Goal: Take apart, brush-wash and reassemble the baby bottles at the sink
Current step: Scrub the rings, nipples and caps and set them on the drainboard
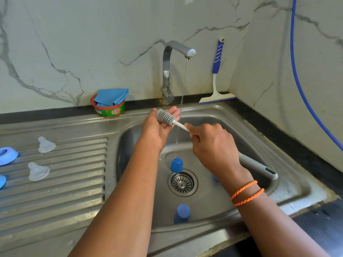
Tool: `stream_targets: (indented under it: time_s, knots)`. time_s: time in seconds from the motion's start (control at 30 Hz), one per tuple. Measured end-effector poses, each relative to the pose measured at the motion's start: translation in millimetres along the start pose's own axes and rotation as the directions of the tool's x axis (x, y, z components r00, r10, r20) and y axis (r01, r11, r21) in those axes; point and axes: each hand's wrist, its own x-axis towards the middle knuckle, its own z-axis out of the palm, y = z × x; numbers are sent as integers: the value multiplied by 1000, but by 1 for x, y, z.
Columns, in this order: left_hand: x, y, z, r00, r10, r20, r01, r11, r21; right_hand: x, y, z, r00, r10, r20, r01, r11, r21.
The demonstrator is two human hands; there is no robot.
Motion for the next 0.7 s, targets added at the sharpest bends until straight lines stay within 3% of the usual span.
stream_targets:
  time_s: [0.13, 0.27, 0.43, 0.5, 0.6, 0.67, 0.7]
  knots:
    - [0, -1, -1, 1000, 16, -15, -15, 997, 70, 0, -7, -7, 999, -16, -41, 10, 989, -147]
    - [4, 2, -2, 993, 111, -32, -96, 947, 308, -4, -19, -4, 969, -148, -198, 71, 933, -352]
    - [3, 11, -8, 994, 107, -2, -101, 939, 328, -9, -30, 4, 975, -156, -160, 84, 919, -386]
    - [3, 13, -8, 995, 99, 19, -100, 951, 292, -10, -32, 6, 993, -61, -98, 33, 961, -273]
    - [1, 14, -7, 996, 88, 21, -90, 969, 232, -5, -27, 10, 990, 113, 84, -117, 992, 51]
    - [-2, 14, -6, 997, 65, 40, -70, 986, 154, -1, -23, 11, 964, 188, 186, -249, 887, 390]
    - [-3, 14, -6, 997, 55, 54, -61, 992, 108, 3, -18, 11, 931, 220, 292, -357, 724, 590]
